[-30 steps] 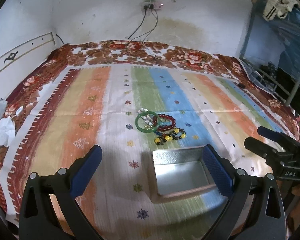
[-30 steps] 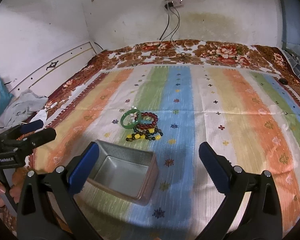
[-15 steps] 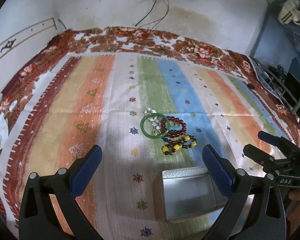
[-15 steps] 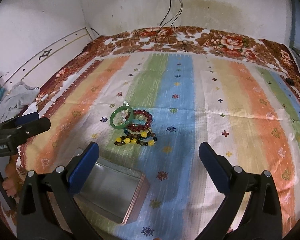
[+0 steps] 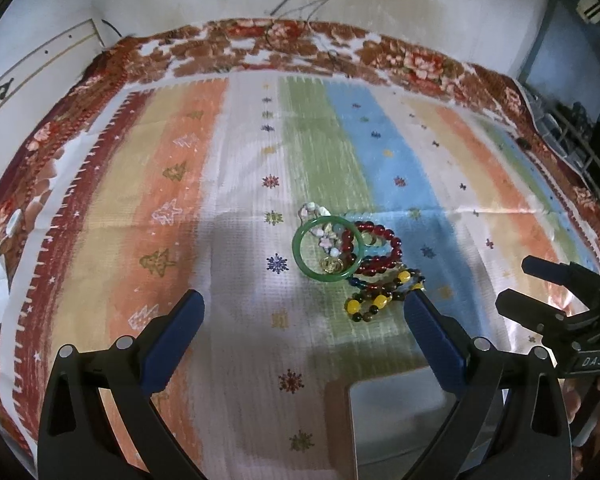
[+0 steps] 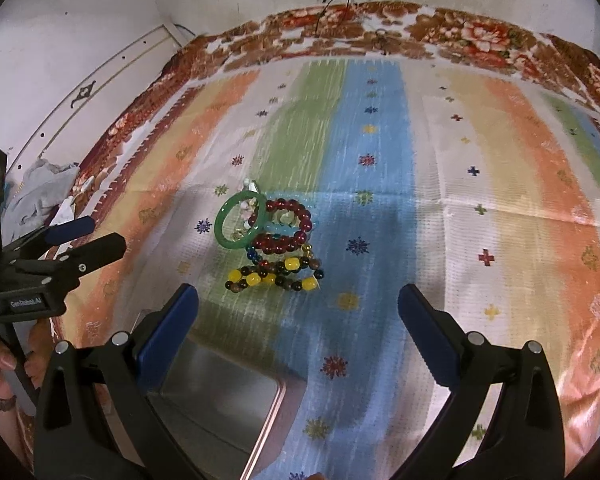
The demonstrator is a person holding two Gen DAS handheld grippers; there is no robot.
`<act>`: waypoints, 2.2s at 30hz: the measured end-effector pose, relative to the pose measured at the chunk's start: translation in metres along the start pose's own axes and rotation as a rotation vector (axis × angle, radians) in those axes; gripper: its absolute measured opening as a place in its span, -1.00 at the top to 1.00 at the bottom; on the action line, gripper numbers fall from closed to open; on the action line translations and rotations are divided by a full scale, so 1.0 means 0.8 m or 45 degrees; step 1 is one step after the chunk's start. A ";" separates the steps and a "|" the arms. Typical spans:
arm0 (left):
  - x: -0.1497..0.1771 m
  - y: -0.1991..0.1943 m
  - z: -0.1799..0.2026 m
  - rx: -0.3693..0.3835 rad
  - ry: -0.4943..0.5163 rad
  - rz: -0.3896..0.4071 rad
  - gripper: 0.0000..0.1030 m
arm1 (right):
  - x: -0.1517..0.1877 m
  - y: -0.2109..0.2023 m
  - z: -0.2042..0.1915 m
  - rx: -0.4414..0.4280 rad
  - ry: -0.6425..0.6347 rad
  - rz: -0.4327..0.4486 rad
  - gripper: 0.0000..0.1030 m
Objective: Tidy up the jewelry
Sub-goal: 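Move both tools forward to the jewelry pile beside the silver tin, then grasp the green jade bangle with the left tool while the right tool grasps the red bead bracelet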
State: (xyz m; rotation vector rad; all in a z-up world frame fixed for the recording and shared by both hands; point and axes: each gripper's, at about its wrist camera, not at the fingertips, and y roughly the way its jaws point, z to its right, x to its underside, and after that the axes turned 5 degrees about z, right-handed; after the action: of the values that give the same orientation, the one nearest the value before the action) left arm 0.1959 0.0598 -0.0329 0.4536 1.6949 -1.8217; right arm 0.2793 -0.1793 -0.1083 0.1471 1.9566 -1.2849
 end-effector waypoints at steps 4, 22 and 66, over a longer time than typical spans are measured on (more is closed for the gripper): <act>-0.007 0.016 -0.002 -0.015 -0.001 -0.040 -0.89 | -0.008 0.019 0.000 -0.004 -0.002 -0.044 -0.91; -0.034 0.080 -0.014 -0.033 -0.011 -0.146 -0.89 | -0.037 0.088 0.018 0.016 0.052 -0.171 -0.91; -0.044 0.186 -0.026 0.059 -0.067 -0.394 0.08 | -0.046 0.174 0.034 0.008 0.184 -0.335 -0.35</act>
State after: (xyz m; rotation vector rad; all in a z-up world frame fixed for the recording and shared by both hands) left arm 0.3135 0.0872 -0.1289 0.1655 1.7666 -2.0742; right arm 0.3860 -0.1231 -0.1911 -0.0165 2.1498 -1.4843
